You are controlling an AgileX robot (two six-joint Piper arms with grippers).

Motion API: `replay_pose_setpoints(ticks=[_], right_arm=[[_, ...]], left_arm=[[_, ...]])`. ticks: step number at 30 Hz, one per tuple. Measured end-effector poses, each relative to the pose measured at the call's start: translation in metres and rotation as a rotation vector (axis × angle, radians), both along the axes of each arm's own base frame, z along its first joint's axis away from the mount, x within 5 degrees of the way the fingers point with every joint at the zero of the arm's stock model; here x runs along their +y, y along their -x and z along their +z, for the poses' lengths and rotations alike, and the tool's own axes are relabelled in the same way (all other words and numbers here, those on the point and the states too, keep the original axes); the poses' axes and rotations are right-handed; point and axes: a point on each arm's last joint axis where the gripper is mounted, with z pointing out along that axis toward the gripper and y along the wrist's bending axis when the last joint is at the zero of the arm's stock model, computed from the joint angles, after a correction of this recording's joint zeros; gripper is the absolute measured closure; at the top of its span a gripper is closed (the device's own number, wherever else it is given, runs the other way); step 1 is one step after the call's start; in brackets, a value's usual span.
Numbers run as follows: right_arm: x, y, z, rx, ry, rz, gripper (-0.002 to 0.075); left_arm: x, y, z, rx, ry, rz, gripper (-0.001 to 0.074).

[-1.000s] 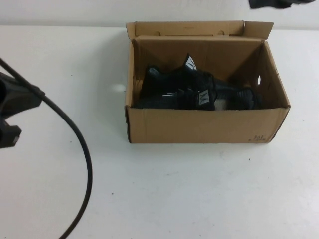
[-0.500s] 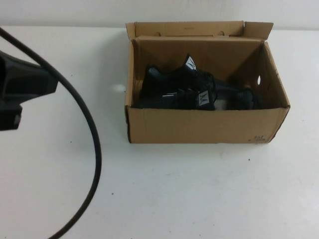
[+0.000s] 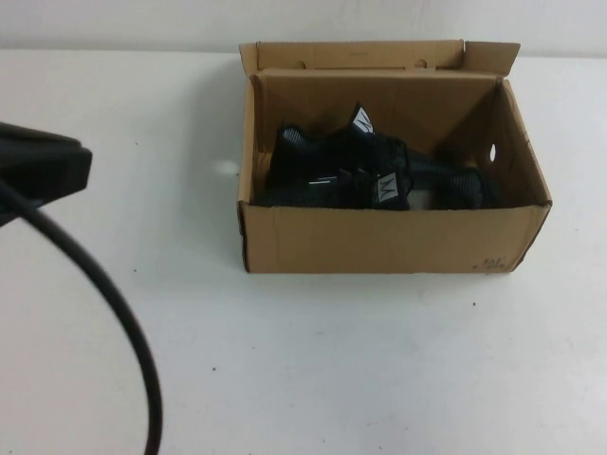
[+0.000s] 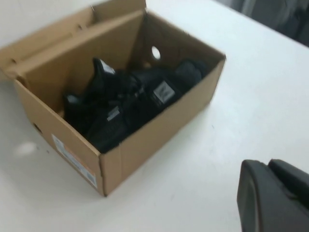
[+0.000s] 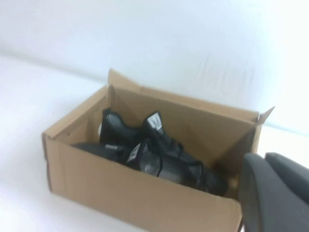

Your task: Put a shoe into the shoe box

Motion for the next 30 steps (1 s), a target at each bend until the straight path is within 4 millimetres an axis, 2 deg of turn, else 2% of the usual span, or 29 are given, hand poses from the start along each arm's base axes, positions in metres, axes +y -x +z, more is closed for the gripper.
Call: replay_pose_setpoints(ticks=[4, 9, 13, 16, 30], right_arm=[[-0.007, 0.012, -0.029, -0.105, -0.057, -0.032, 0.0742], [-0.008, 0.011, -0.057, -0.097, -0.06, -0.047, 0.0742], [-0.007, 0.009, -0.068, -0.067, -0.049, -0.048, 0.0742], [-0.007, 0.008, -0.07, -0.061, -0.046, -0.048, 0.0742], [-0.007, 0.009, -0.07, -0.062, -0.047, -0.048, 0.0742]], left_arm=[[0.005, 0.016, -0.01, -0.08, 0.057, 0.065, 0.0736], [0.013, 0.031, -0.044, -0.152, 0.152, 0.177, 0.0736], [0.019, 0.038, -0.077, -0.167, 0.208, 0.257, 0.0736], [0.022, 0.041, -0.091, -0.175, 0.235, 0.292, 0.0736], [0.023, 0.042, -0.095, -0.176, 0.249, 0.304, 0.0736]])
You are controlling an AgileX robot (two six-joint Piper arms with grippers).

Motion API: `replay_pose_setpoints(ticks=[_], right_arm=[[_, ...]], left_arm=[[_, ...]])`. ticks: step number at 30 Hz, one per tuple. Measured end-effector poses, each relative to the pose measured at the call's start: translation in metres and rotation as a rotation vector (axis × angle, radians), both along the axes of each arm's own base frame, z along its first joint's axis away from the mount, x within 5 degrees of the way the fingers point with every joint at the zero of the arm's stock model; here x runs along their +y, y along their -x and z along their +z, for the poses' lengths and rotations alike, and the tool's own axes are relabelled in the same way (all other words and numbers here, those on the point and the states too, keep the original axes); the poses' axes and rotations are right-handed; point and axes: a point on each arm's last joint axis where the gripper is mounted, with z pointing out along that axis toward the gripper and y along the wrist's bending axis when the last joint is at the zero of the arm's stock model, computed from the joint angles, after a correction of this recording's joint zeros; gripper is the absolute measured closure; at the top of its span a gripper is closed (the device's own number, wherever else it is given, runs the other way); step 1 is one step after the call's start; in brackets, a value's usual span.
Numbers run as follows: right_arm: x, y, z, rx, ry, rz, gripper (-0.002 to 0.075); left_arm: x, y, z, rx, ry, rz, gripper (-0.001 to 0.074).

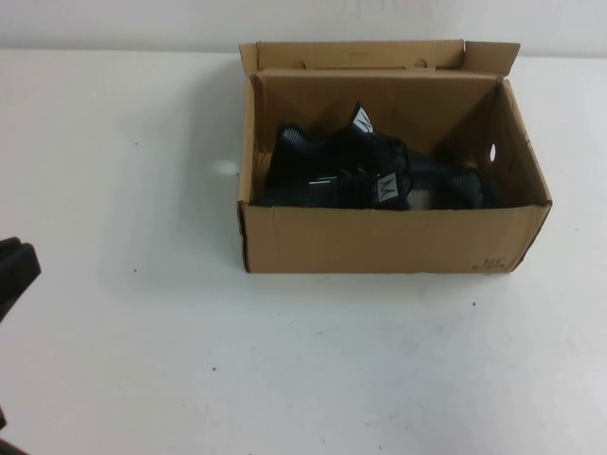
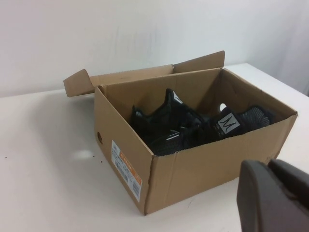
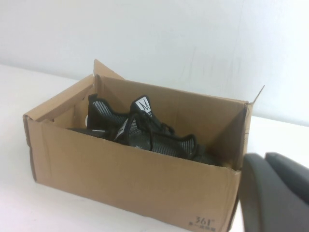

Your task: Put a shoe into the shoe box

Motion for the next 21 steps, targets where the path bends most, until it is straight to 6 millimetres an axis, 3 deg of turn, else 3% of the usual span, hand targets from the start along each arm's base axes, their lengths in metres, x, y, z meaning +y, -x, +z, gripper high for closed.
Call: replay_pose_setpoints(ticks=[12, 21], right_arm=[[0.0, 0.0, -0.001, 0.002, 0.002, 0.0, 0.0742], [0.0, 0.0, -0.001, 0.002, 0.002, 0.0, 0.0742]], left_arm=[[-0.004, 0.01, -0.004, -0.095, 0.002, -0.076, 0.0736], [0.02, 0.021, -0.057, -0.161, 0.017, 0.165, 0.0736]])
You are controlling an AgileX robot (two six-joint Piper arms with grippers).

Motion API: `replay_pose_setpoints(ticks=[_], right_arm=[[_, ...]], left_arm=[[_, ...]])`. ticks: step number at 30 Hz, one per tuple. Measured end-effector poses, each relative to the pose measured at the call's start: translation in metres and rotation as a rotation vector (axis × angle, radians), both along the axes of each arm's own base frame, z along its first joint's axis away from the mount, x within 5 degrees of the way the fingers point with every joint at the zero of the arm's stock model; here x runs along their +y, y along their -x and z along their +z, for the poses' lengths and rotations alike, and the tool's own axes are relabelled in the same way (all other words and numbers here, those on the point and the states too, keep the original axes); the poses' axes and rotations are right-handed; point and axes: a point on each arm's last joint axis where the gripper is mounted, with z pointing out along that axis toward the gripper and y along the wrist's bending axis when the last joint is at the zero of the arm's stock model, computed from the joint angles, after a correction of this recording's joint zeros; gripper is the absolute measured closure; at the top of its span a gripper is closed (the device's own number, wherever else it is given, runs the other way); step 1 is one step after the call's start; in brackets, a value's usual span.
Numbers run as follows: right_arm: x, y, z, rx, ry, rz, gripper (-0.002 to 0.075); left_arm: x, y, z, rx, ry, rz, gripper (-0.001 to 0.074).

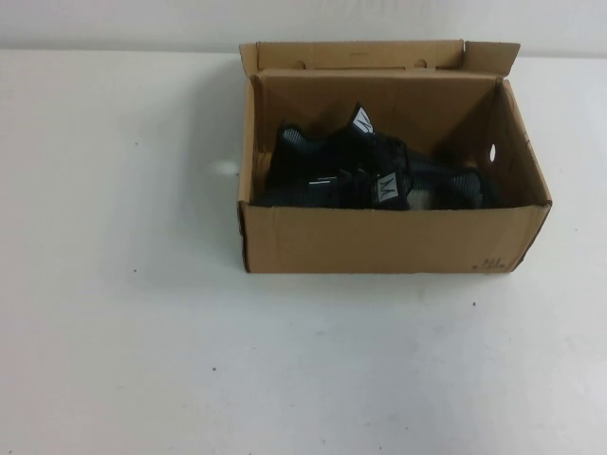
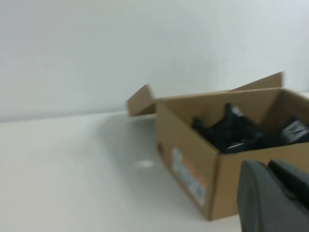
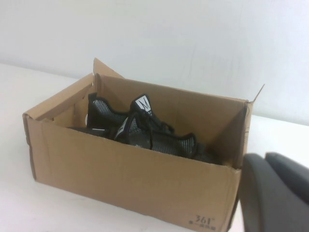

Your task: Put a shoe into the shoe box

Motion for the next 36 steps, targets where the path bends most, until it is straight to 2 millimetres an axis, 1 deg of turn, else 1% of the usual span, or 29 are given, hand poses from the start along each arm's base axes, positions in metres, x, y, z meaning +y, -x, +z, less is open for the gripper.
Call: replay_pose_setpoints(ticks=[3, 5, 9, 11, 16, 20, 23, 36], right_arm=[[0.0, 0.0, 0.0, 0.0, 0.0, 0.0, 0.0742], [0.0, 0.0, 0.0, 0.0, 0.0, 0.0, 0.0742], [0.0, 0.0, 0.0, 0.0, 0.0, 0.0, 0.0742], [0.0, 0.0, 0.0, 0.0, 0.0, 0.0, 0.0742], [0.0, 0.0, 0.0, 0.0, 0.0, 0.0, 0.0742], [0.0, 0.0, 0.0, 0.0, 0.0, 0.0, 0.0742], [0.0, 0.0, 0.0, 0.0, 0.0, 0.0, 0.0742], [0.0, 0.0, -0.001, 0.009, 0.003, 0.002, 0.0742]], left_arm=[[0.006, -0.001, -0.018, 0.038, 0.011, 0.083, 0.0736], [0.009, -0.002, -0.025, 0.052, 0.006, 0.126, 0.0736], [0.016, 0.0, -0.041, 0.05, -0.016, 0.201, 0.0736], [0.019, 0.002, -0.054, 0.041, -0.002, 0.237, 0.0736], [0.021, 0.002, -0.092, 0.11, 0.052, 0.263, 0.0736], [0.022, 0.003, -0.108, 0.222, -0.012, 0.268, 0.0736], [0.022, 0.005, -0.114, 0.282, -0.063, 0.265, 0.0736], [0.022, 0.005, -0.114, 0.283, -0.076, 0.264, 0.0736]])
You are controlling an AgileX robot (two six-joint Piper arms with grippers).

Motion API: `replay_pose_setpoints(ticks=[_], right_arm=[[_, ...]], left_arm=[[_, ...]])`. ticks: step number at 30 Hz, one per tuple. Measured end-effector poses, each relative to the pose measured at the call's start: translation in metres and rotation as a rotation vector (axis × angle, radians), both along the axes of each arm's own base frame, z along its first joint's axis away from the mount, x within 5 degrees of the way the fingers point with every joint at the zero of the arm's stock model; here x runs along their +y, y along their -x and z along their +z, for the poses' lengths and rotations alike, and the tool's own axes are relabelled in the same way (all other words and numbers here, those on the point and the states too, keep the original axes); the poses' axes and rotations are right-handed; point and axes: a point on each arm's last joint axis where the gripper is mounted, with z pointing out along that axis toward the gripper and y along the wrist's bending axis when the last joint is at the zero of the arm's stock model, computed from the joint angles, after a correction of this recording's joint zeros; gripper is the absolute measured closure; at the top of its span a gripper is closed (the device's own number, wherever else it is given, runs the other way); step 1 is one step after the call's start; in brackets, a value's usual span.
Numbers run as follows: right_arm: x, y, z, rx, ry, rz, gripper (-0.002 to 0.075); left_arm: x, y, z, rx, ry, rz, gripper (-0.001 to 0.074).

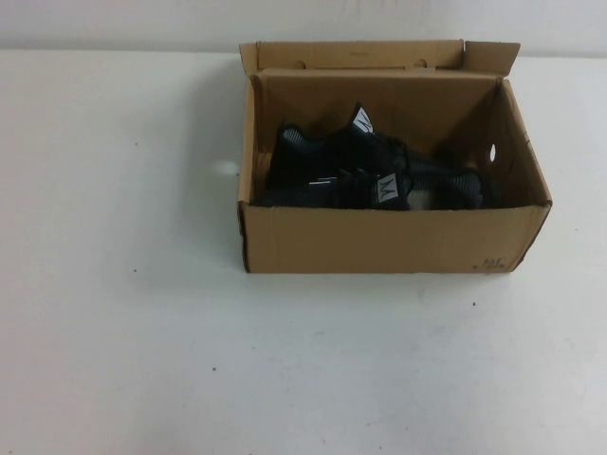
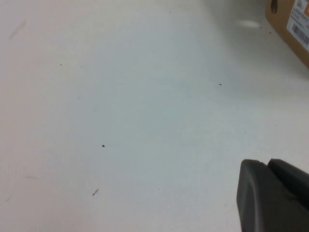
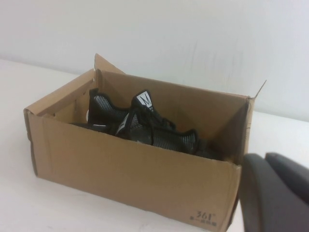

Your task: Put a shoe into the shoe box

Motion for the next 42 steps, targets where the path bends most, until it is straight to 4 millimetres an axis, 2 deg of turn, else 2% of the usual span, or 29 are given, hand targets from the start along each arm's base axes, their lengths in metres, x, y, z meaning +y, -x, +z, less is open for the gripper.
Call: replay_pose_setpoints(ticks=[11, 23, 26, 29, 34, 38, 42], right_arm=[[0.0, 0.001, 0.0, -0.004, -0.001, -0.002, 0.0742], [-0.015, 0.021, 0.007, -0.142, -0.016, -0.16, 0.0742], [-0.017, 0.02, -0.006, -0.113, 0.01, -0.207, 0.0742], [-0.018, 0.019, -0.03, -0.081, 0.024, -0.236, 0.0742], [-0.019, 0.01, -0.086, 0.05, 0.007, -0.26, 0.0742], [-0.017, 0.011, -0.102, 0.18, 0.036, -0.239, 0.0742], [-0.016, 0.013, -0.108, 0.244, 0.039, -0.23, 0.0742]], left_arm=[[0.0, 0.0, 0.0, 0.0, 0.0, 0.0, 0.0736], [0.0, 0.0, 0.0, 0.002, -0.002, 0.0, 0.0736], [0.0, 0.0, 0.0, 0.002, -0.002, 0.0, 0.0736], [0.0, 0.0, 0.0, 0.002, -0.002, 0.0, 0.0736], [0.0, 0.0, 0.0, 0.0, -0.002, 0.0, 0.0736], [0.0, 0.0, 0.0, 0.0, -0.002, 0.0, 0.0736], [0.0, 0.0, 0.0, 0.0, -0.002, 0.0, 0.0736]])
